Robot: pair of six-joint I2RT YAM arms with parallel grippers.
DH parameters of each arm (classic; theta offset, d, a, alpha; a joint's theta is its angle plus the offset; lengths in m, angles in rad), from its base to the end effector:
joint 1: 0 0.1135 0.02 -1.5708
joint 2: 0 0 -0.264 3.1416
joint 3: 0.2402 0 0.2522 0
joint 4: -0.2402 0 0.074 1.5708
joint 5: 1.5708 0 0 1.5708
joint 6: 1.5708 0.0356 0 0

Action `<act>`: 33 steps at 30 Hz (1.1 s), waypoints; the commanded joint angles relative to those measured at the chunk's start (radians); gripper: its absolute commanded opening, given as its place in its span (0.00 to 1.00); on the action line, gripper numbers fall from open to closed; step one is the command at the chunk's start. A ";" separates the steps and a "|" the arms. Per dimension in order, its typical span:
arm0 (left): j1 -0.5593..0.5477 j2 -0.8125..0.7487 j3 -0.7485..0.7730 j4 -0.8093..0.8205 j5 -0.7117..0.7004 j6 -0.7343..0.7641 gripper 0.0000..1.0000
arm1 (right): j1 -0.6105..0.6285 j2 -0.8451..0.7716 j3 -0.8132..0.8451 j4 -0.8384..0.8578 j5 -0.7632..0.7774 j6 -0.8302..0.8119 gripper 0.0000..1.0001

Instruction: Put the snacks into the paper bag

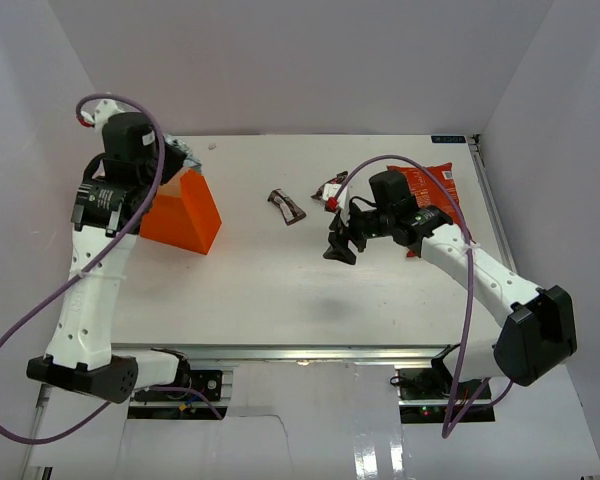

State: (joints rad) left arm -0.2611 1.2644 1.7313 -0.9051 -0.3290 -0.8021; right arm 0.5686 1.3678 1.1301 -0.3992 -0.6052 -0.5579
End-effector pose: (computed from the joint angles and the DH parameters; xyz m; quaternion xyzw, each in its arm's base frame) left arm 0.2248 -0.0482 0.4833 -0.3071 0.7788 -0.1492 0.5263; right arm 0.2436 0.1797 0.3113 -0.5685 0.6491 0.2684 0.4283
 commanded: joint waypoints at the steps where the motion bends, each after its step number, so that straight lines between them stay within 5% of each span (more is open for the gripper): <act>1: 0.118 0.059 0.050 -0.107 -0.036 0.101 0.00 | -0.006 0.002 -0.010 0.023 0.033 0.026 0.79; 13: 0.223 0.217 0.131 -0.097 -0.048 0.159 0.02 | -0.019 0.114 0.059 0.065 0.087 0.104 0.79; 20: 0.230 0.170 0.102 -0.040 -0.002 0.173 0.70 | -0.024 0.308 0.241 0.100 0.414 0.378 0.78; 23: 0.230 0.122 0.091 -0.009 0.068 0.178 0.85 | -0.044 0.434 0.350 0.068 0.565 0.573 0.78; 29: 0.230 -0.115 -0.116 0.266 0.421 0.233 0.98 | -0.125 0.701 0.660 -0.032 0.565 0.766 0.78; 33: 0.230 -0.264 -0.301 0.398 0.591 0.192 0.98 | -0.151 0.801 0.758 -0.017 0.561 0.802 0.78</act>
State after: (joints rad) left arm -0.0326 1.0916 1.5078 -0.6704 0.0643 -0.6014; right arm 0.4381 2.1323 1.8153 -0.3950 -0.0654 0.1371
